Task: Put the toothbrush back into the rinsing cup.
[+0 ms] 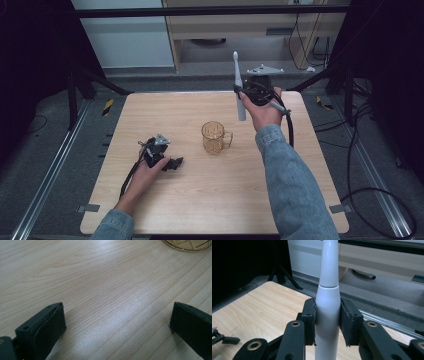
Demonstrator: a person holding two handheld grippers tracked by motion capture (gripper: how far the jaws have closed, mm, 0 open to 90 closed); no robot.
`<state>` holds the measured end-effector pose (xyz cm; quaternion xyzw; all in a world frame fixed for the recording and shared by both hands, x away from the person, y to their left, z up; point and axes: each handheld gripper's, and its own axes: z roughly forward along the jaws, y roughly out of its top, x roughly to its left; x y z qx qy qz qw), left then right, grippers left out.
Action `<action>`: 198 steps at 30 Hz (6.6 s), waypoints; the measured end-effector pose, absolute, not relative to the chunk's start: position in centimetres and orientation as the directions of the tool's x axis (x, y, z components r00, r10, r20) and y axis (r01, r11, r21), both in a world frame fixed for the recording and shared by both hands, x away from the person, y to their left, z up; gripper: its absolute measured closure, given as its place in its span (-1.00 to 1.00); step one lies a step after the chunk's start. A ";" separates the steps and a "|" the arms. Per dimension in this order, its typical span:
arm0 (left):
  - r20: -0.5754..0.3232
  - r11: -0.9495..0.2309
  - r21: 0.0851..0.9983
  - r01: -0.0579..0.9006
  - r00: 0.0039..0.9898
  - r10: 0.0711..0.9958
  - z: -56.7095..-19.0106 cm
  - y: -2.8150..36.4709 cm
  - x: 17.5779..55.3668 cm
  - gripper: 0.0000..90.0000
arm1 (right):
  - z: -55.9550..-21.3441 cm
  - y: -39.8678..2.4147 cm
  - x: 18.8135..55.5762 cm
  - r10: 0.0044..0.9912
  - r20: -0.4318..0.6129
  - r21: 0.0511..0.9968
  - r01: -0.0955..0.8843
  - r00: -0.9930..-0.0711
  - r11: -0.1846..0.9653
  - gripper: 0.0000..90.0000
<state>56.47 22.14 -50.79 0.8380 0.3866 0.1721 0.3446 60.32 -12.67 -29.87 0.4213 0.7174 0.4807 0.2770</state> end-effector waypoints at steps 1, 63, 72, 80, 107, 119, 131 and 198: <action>0.022 -0.464 0.711 0.529 0.642 0.766 -50.8 22.1 56.5 -1.00 | -29.8 -12.7 60.3 0.871 0.006 0.925 0.334 -0.491 0.181 0.50; 0.023 -0.465 0.710 0.529 0.643 0.766 -50.8 22.2 56.5 -1.00 | -31.9 -7.3 59.9 0.807 0.067 0.933 0.323 -0.587 0.158 0.50; 0.023 -0.465 0.710 0.529 0.642 0.766 -50.8 22.1 56.5 -1.00 | -33.4 -6.4 60.1 0.801 0.078 0.925 0.342 -0.593 0.164 0.50; 0.021 -0.463 0.710 0.530 0.641 0.767 -50.8 22.1 56.5 -1.00 | -35.0 -5.5 60.3 0.795 0.073 0.914 0.359 -0.602 0.188 0.50; 0.024 -0.468 0.707 0.530 0.643 0.765 -50.8 22.2 56.5 -1.00 | -39.1 -5.4 60.5 0.810 0.055 0.880 0.412 -0.584 0.237 0.49; 0.023 -0.467 0.708 0.530 0.644 0.765 -50.8 22.2 56.5 -1.00 | -39.7 -5.6 60.4 0.812 0.062 0.871 0.429 -0.580 0.240 0.49; 0.023 -0.468 0.707 0.530 0.644 0.765 -50.8 22.2 56.5 -1.00 | -40.1 -5.6 60.4 0.812 0.060 0.861 0.441 -0.580 0.252 0.49; 0.021 -0.467 0.708 0.530 0.645 0.764 -50.8 22.2 56.5 -1.00 | -40.5 -4.9 61.4 0.816 0.051 0.813 0.499 -0.575 0.301 0.49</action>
